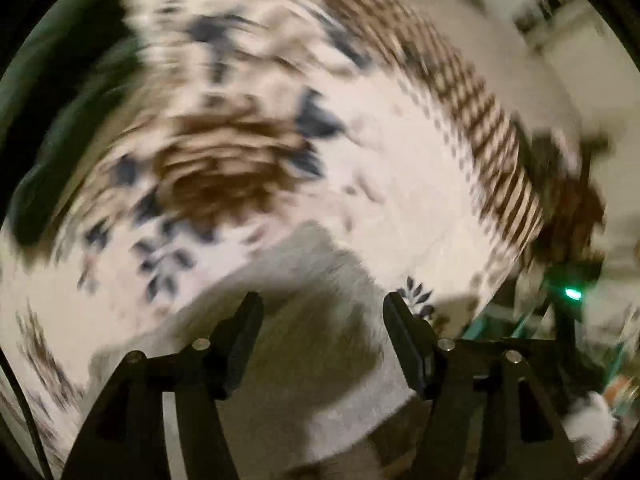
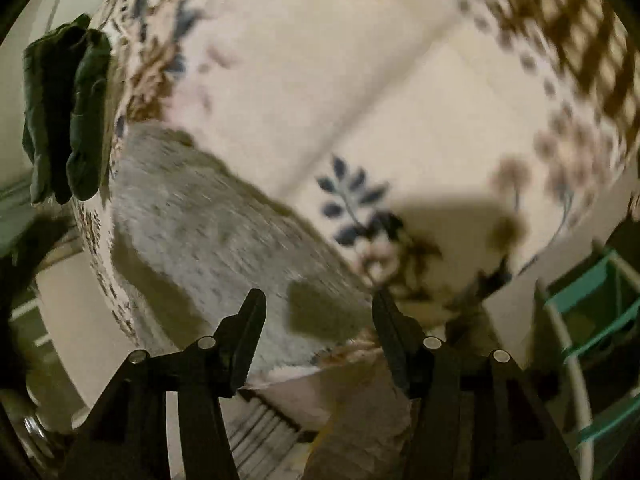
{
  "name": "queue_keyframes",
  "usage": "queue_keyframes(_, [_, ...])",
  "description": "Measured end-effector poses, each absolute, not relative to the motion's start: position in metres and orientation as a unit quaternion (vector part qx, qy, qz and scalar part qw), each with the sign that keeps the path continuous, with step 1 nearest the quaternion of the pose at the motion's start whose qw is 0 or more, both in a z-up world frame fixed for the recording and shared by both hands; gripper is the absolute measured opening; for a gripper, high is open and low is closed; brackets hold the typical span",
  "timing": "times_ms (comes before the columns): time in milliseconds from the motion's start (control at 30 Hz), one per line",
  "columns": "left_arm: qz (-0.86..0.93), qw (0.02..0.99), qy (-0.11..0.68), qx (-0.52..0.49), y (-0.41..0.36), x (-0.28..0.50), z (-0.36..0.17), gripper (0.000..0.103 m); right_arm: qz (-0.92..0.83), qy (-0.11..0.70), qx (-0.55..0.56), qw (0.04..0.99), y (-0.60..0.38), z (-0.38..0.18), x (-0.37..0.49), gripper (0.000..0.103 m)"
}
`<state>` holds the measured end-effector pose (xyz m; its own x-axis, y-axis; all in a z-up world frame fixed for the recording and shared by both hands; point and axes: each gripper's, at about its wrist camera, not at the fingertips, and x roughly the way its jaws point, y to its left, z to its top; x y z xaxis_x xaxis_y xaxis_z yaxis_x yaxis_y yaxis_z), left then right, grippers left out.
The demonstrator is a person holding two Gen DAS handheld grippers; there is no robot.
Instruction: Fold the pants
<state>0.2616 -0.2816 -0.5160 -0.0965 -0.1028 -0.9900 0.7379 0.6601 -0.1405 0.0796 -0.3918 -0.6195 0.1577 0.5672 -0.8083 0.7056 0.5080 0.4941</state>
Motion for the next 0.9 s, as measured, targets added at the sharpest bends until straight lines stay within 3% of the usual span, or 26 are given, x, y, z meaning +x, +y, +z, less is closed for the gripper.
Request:
queue_keyframes(67, [-0.333, 0.603, 0.656, 0.308, -0.304, 0.256, -0.550, 0.051, -0.050, 0.637, 0.513, 0.573, -0.389, -0.628, 0.073, 0.058])
queue_keyframes(100, [-0.336, 0.597, 0.653, 0.323, -0.309, 0.252, -0.560, 0.030, -0.046, 0.628, 0.529, 0.569, -0.388, -0.634, 0.069, 0.058])
queue_keyframes(133, [-0.339, 0.591, 0.652, 0.331, -0.311, 0.250, -0.567, 0.019, -0.044, 0.622, 0.541, 0.565, -0.388, -0.638, 0.067, 0.058])
queue_keyframes(167, [-0.338, 0.596, 0.649, 0.332, -0.309, 0.250, -0.571, 0.015, -0.041, 0.613, 0.558, 0.557, -0.387, -0.645, 0.064, 0.054])
queue_keyframes(200, [-0.335, 0.603, 0.646, 0.327, -0.306, 0.253, -0.571, 0.010, -0.039, 0.604, 0.573, 0.552, -0.385, -0.650, 0.062, 0.031])
queue_keyframes(233, [-0.331, 0.609, 0.645, 0.321, -0.303, 0.256, -0.568, 0.009, -0.040, 0.602, 0.574, 0.554, -0.383, -0.652, 0.061, 0.015])
queue_keyframes(267, [-0.323, 0.621, 0.644, 0.307, -0.296, 0.265, -0.565, 0.009, -0.047, 0.608, 0.558, 0.563, -0.380, -0.652, 0.062, 0.008])
queue_keyframes(400, [-0.282, 0.635, 0.676, 0.246, -0.269, 0.295, -0.577, 0.009, -0.079, 0.663, 0.485, 0.565, -0.370, -0.667, 0.067, 0.006])
queue_keyframes(500, [-0.276, 0.650, 0.685, 0.180, -0.249, 0.300, -0.561, 0.020, -0.073, 0.678, 0.441, 0.584, -0.367, -0.655, 0.072, 0.007])
queue_keyframes(567, [-0.269, 0.669, 0.678, 0.141, -0.237, 0.299, -0.542, 0.035, -0.075, 0.690, 0.389, 0.606, -0.363, -0.634, 0.076, 0.010])
queue_keyframes(633, [-0.260, 0.699, 0.659, 0.099, -0.218, 0.293, -0.518, 0.055, -0.084, 0.702, 0.338, 0.621, -0.357, -0.614, 0.079, 0.023])
queue_keyframes(667, [-0.253, 0.713, 0.650, 0.074, -0.206, 0.289, -0.505, 0.065, -0.092, 0.706, 0.313, 0.629, -0.355, -0.605, 0.081, 0.041])
queue_keyframes(700, [-0.243, 0.725, 0.643, 0.048, -0.191, 0.284, -0.493, 0.089, -0.098, 0.706, 0.290, 0.639, -0.352, -0.594, 0.082, 0.066])
queue_keyframes(733, [-0.231, 0.736, 0.636, 0.017, -0.175, 0.279, -0.482, 0.101, -0.099, 0.702, 0.276, 0.649, -0.348, -0.583, 0.084, 0.078])
queue_keyframes(767, [-0.222, 0.743, 0.631, -0.008, -0.162, 0.278, -0.474, 0.101, -0.098, 0.696, 0.265, 0.661, -0.344, -0.569, 0.087, 0.086])
queue_keyframes(900, [-0.106, 0.763, 0.614, -0.169, -0.030, 0.239, -0.476, 0.101, -0.104, 0.678, 0.218, 0.694, -0.319, -0.530, 0.106, 0.086])
